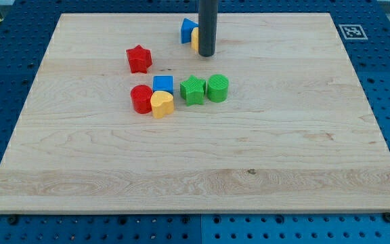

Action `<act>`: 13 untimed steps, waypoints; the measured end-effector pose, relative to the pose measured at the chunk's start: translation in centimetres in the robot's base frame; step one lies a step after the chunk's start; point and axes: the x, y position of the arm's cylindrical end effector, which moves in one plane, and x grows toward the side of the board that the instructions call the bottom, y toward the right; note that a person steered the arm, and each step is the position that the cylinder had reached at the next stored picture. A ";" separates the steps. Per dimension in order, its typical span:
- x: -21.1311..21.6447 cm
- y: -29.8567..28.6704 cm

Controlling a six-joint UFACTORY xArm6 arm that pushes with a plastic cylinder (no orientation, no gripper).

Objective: Push the red star into the blue triangle and yellow hexagon

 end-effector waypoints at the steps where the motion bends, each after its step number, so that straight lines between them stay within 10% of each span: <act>1: 0.4 -0.6; 13: 2.9 -1.3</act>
